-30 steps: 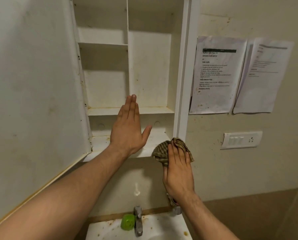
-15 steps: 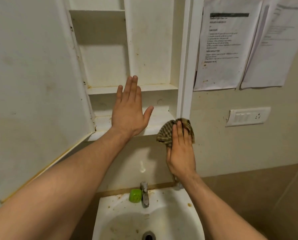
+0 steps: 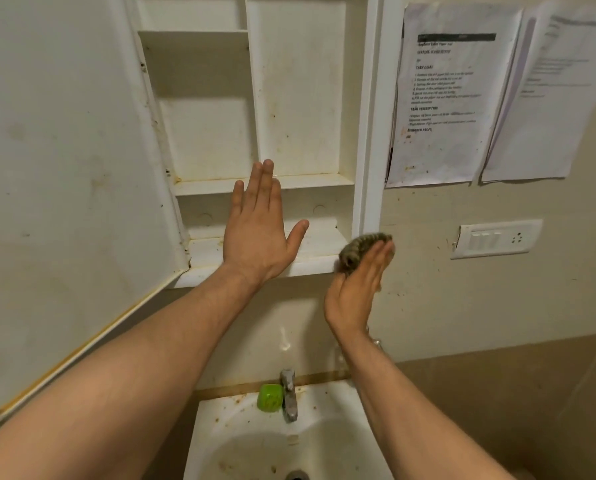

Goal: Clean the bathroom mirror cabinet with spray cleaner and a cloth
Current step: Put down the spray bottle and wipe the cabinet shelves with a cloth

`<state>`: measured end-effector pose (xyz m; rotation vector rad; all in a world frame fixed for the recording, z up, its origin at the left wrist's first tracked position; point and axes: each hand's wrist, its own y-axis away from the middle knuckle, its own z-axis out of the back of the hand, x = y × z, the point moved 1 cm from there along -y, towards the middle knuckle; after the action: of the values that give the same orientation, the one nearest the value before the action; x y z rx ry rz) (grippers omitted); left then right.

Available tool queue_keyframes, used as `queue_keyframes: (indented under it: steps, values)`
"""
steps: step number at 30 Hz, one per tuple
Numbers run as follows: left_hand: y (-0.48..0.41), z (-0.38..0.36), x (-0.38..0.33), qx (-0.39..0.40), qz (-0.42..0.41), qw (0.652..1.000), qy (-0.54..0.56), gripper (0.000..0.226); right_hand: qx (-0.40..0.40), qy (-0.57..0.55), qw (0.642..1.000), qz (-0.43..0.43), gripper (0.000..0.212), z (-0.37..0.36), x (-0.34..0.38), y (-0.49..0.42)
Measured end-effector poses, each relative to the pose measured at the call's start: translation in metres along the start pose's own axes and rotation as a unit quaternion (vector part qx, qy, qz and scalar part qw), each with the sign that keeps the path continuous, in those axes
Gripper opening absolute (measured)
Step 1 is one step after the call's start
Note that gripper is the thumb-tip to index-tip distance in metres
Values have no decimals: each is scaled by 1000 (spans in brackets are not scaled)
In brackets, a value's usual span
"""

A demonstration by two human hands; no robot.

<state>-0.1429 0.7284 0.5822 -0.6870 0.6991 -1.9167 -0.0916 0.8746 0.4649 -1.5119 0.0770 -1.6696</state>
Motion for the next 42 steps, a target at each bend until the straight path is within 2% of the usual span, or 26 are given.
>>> queue_keyframes:
  steps: [2, 4, 5, 8, 10, 12, 14, 16, 18, 19, 20, 22, 24, 27, 31, 34, 38, 41, 42]
  values:
    - [1, 1, -3, 8, 7, 1000, 2, 89, 54, -78, 993, -71, 68, -9, -13, 24]
    - [0, 4, -5, 16, 14, 1000, 5, 89, 107, -156, 972, -138, 40, -14, -9, 36]
    - [0, 5, -5, 21, 14, 1000, 4, 89, 114, -196, 959, -171, 32, -17, -2, 36]
    - [1, 8, 2, 22, 0, 1000, -19, 87, 78, -325, 896, -291, 18, -22, 23, 27]
    - [0, 8, 6, 23, -11, 999, -29, 86, 45, -370, 861, -346, 16, -23, 26, 30]
    - [0, 6, 8, 20, -16, 999, -33, 84, 5, -366, 857, -363, 17, -19, 24, 46]
    - [3, 1, 9, 9, -19, 999, -27, 82, -53, -314, 896, -310, 17, -6, 21, 59]
    - [16, -7, 10, -8, -27, 1000, 5, 80, -80, -259, 946, -177, 21, 11, 17, 56]
    - [41, -22, 13, -9, -51, 998, 25, 78, -49, -124, 991, -26, 58, 24, 12, 37]
    - [56, -30, 14, -5, -60, 998, 33, 77, -23, -21, 998, 48, 68, 29, 10, 26]
    - [71, -39, 16, 0, -62, 997, 39, 76, 0, 80, 989, 121, 71, 33, 8, 17]
    - [96, -52, 19, 10, -45, 998, 44, 75, 28, 242, 948, 205, 68, 33, 2, 5]
    - [113, -60, 25, 23, -14, 999, 42, 76, 32, 315, 925, 212, 65, 27, 0, 3]
    - [128, -66, 38, 36, 23, 998, 53, 76, 27, 281, 940, 189, 55, 8, 22, 11]
    - [131, -67, 41, 50, 26, 997, 58, 76, 114, 192, 927, 301, 52, -14, 51, 30]
    - [129, -66, 41, 55, 23, 997, 51, 76, 157, 207, 901, 347, 56, 2, 37, 14]
    - [131, -65, 47, 60, 18, 997, 39, 76, 72, 303, 913, 264, 52, 28, 6, -3]
    - [130, -61, 47, 55, 8, 998, 39, 75, 37, 293, 942, 157, 43, 5, 33, 10]
    - [130, -61, 47, 52, 8, 998, 42, 75, 48, 273, 949, 152, 40, -4, 48, 15]
